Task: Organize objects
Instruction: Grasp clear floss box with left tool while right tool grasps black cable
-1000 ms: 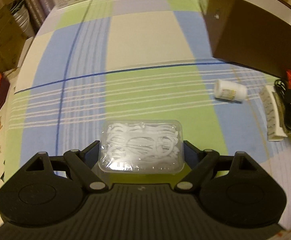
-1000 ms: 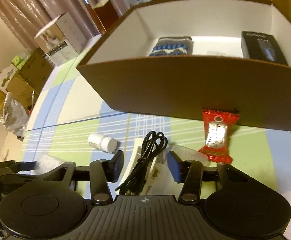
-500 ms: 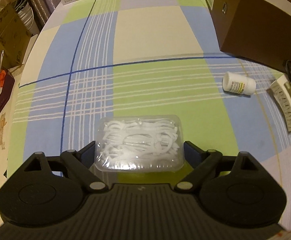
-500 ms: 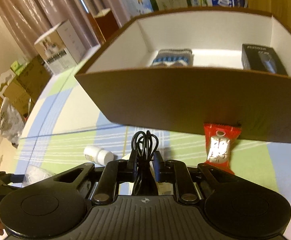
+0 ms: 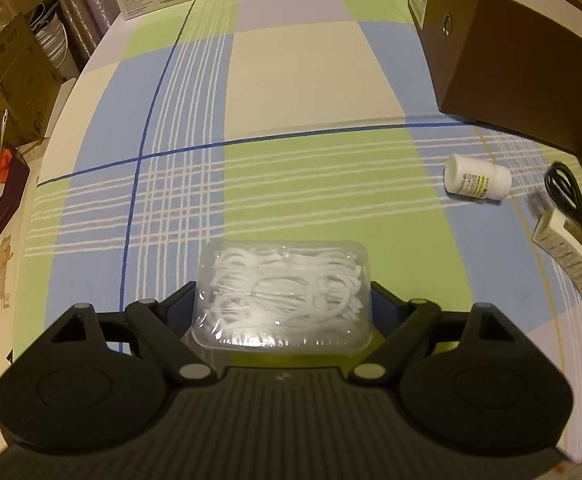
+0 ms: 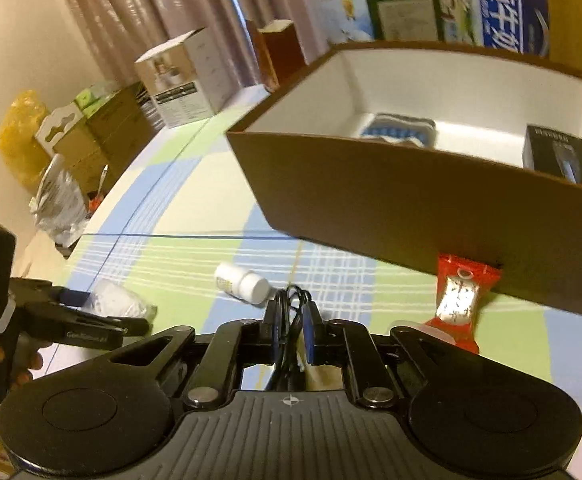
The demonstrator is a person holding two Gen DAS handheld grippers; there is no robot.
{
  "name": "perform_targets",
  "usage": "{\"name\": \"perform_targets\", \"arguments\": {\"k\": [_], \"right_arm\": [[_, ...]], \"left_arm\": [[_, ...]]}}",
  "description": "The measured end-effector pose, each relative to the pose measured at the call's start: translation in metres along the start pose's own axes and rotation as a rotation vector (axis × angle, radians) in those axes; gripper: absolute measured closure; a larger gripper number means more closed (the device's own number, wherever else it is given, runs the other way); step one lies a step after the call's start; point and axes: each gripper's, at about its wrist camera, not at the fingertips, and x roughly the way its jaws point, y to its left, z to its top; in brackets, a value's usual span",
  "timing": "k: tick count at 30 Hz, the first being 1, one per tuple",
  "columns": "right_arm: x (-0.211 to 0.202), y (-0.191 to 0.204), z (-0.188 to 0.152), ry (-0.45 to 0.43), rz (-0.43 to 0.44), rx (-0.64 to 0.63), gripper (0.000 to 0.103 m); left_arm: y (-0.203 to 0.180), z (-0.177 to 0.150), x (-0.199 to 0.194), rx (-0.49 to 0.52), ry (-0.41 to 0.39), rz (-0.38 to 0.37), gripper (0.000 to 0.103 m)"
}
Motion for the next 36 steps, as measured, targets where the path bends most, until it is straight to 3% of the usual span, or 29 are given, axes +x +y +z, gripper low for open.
{"name": "perform_targets", "arguments": {"k": [2,4,6,15,22,25,36], "right_arm": [[-0.005,0.002,-0.003,-0.006,0.012,-0.001,0.092],[-0.008,0.004,-0.007,0.017,0.008,-0.034,0.075],[-0.007,0.007,-0.014,0.054,-0.031,-0.077,0.07],[0.002,0.017,-0.016,0.048,-0.043,-0.103,0.071],[0.035,0.02,-0.013,0.092,-0.075,-0.128,0.081],[0.044,0.021,-0.015,0.084,-0.081,-0.137,0.09],[0.039,0.017,-0.012,0.059,-0.07,-0.075,0.092]], "left_arm": [[0.002,-0.002,-0.001,-0.004,0.0,0.002,0.018],[0.003,-0.003,-0.001,-0.013,0.001,0.001,0.018],[0.004,-0.005,-0.002,-0.013,-0.001,0.002,0.018],[0.005,-0.007,-0.002,-0.017,-0.001,0.004,0.018],[0.007,-0.008,-0.003,-0.024,0.0,0.006,0.018],[0.007,-0.008,-0.003,-0.026,0.001,0.003,0.018],[0.008,-0.002,0.0,-0.032,-0.001,-0.011,0.019]]}}
